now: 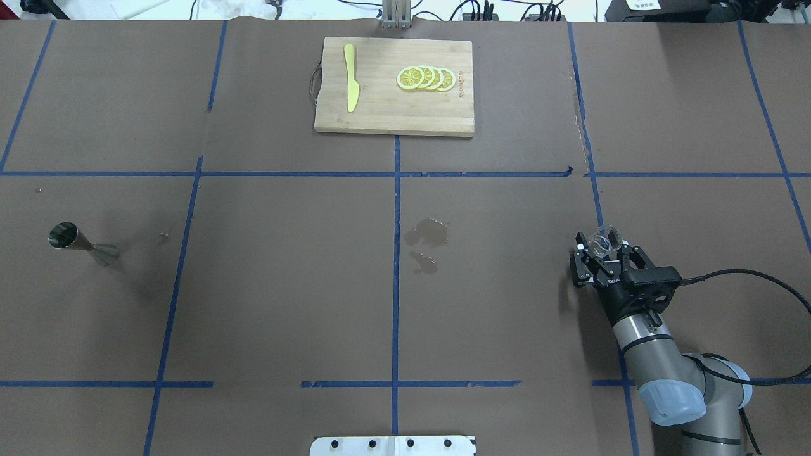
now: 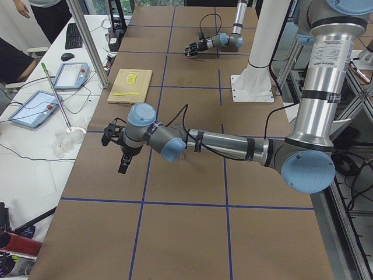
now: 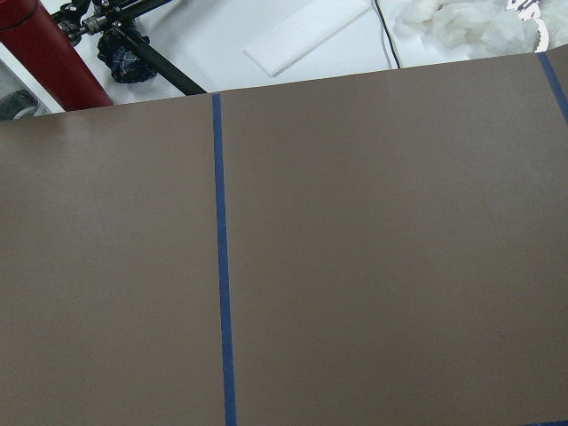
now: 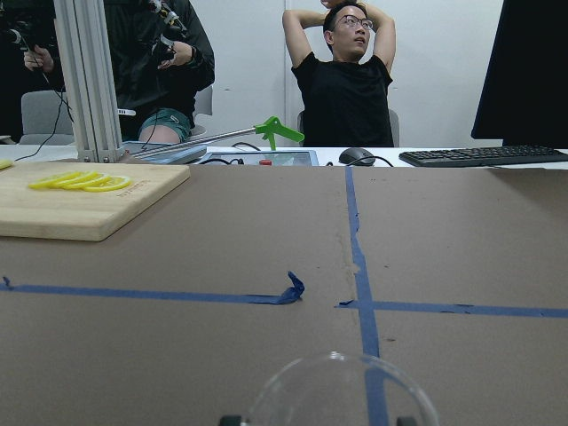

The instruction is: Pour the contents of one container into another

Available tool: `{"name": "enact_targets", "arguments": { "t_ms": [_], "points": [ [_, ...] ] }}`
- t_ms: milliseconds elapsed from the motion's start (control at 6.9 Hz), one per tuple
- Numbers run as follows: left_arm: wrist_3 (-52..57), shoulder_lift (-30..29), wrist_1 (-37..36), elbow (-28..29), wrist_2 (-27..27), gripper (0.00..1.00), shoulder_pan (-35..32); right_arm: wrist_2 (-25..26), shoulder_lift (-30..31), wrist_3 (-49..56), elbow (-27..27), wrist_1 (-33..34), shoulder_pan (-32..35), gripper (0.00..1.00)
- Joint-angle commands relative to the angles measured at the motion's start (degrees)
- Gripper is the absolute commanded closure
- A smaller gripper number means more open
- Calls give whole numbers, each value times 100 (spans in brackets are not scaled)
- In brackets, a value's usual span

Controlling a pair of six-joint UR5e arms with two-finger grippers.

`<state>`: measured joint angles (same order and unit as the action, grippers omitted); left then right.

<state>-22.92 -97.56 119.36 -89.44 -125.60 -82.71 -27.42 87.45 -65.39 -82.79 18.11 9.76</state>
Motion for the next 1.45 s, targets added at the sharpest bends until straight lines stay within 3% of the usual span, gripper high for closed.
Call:
{"name": "enact_targets", "arguments": {
  "t_ms": [0,870,1305],
  "points": [
    [-2,0,0,-11,0,0,0,0,0,0,-9,-1,-1,0],
    [-2,0,0,-12,9,0,0,-9,184,18,-114,-421,-211,0],
    [7,0,0,-12,0,0,0,9,886,26,-834,-458,-509,0]
  ]
}}
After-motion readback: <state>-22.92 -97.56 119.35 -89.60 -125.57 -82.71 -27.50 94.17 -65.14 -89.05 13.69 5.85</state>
